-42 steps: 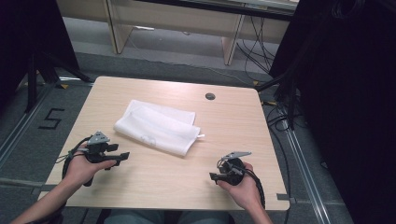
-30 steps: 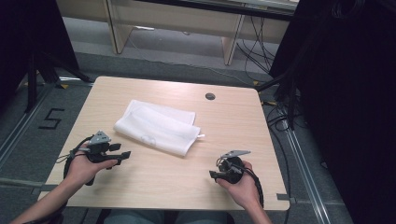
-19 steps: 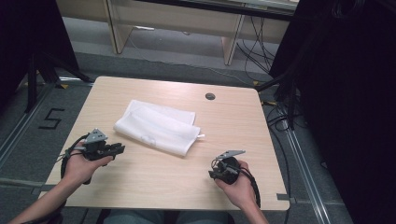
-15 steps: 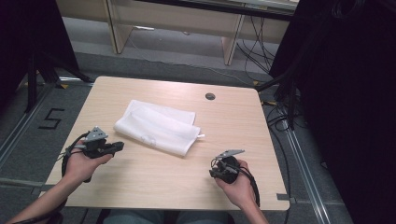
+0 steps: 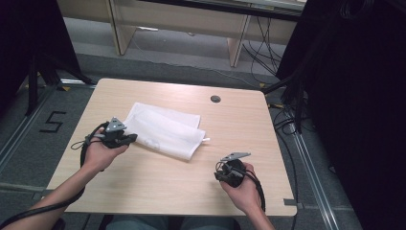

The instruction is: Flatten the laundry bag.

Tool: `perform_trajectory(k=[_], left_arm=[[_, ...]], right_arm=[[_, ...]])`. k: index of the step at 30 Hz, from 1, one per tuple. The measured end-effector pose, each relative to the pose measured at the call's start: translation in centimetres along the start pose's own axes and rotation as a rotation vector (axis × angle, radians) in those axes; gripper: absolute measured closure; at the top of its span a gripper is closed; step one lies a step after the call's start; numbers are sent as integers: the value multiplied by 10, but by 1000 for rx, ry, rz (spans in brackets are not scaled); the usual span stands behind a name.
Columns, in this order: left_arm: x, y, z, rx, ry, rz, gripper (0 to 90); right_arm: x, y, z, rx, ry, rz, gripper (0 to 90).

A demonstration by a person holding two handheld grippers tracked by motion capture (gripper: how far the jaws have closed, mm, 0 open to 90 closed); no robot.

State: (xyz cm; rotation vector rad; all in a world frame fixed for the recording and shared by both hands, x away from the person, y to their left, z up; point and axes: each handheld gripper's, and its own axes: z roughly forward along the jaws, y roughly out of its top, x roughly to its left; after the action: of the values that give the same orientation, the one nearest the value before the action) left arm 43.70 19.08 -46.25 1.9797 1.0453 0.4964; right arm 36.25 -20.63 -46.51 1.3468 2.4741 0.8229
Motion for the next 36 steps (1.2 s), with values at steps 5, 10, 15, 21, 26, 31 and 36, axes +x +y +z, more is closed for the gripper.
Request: perform_trajectory(k=[5, 10, 15, 21, 26, 31, 36], left_arm=[[-10, 8, 14, 24, -20, 60, 895], [-16, 17, 28, 69, 13, 106, 896], [-17, 19, 47, 88, 23, 117, 891], [-22, 11, 73, 155, 16, 131, 889], [-27, 6, 80, 193, -6, 125, 893], [-34, 4, 81, 211, -27, 159, 897], [-43, 4, 77, 241, -59, 215, 898]], right_arm=[[-1, 0, 0, -2, -1, 12, 816], [1, 1, -1, -5, -15, 17, 811], [3, 0, 0, -7, 8, 30, 806], [3, 0, 0, -8, 13, 31, 803], [4, -1, 0, -10, 22, 21, 801], [4, -1, 0, -3, 22, 17, 798], [5, -1, 0, -2, 24, 13, 798]])
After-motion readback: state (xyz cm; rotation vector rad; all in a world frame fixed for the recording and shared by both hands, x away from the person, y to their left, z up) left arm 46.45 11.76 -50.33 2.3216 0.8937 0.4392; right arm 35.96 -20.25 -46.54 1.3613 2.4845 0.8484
